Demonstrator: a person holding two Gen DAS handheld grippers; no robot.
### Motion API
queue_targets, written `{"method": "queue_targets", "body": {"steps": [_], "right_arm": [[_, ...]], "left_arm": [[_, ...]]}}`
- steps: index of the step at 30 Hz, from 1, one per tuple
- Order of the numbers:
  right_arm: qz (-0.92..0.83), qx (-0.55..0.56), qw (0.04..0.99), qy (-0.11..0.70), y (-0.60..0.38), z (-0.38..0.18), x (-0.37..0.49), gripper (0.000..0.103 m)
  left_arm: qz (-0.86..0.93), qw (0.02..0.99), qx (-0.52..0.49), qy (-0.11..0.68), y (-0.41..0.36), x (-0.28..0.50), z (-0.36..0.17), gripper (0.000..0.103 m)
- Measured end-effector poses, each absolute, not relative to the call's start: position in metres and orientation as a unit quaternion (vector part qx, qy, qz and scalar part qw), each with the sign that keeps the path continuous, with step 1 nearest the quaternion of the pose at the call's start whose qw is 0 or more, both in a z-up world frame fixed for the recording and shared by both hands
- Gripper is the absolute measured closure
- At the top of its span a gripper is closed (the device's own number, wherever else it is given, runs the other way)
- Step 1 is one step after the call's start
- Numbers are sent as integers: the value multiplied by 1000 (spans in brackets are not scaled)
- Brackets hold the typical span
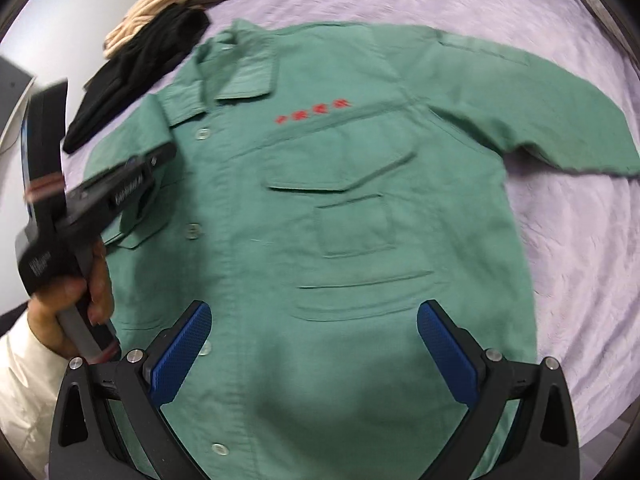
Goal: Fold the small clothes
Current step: 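Grasp the green shirt's sleeve and side edge with the left gripper, then fold the held shirt side over the shirt front with the left gripper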
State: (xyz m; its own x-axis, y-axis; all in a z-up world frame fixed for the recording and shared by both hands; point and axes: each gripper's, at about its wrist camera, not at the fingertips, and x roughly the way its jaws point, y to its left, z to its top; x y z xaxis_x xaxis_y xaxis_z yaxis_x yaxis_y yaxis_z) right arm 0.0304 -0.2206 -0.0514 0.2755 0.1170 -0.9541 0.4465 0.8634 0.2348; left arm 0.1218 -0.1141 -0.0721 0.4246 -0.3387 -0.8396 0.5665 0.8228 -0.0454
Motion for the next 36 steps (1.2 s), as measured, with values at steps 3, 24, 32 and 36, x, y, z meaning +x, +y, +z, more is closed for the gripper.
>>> {"method": "queue_targets", "body": {"steps": [3, 24, 32, 36], "right_arm": [[-122, 256, 752, 594, -237, -59, 24, 0], [33, -10, 840, 541, -37, -76, 197, 1], [-7, 85, 846, 526, -81, -67, 196, 86], [-50, 227, 839, 492, -172, -46, 163, 86]], "left_arm": [[-257, 830, 159, 468, -123, 106, -94, 100], [-68, 852, 115, 506, 65, 105, -98, 11], [-29, 848, 79, 523, 85, 112, -133, 11], [-19, 854, 70, 515, 92, 117, -125, 11]]}}
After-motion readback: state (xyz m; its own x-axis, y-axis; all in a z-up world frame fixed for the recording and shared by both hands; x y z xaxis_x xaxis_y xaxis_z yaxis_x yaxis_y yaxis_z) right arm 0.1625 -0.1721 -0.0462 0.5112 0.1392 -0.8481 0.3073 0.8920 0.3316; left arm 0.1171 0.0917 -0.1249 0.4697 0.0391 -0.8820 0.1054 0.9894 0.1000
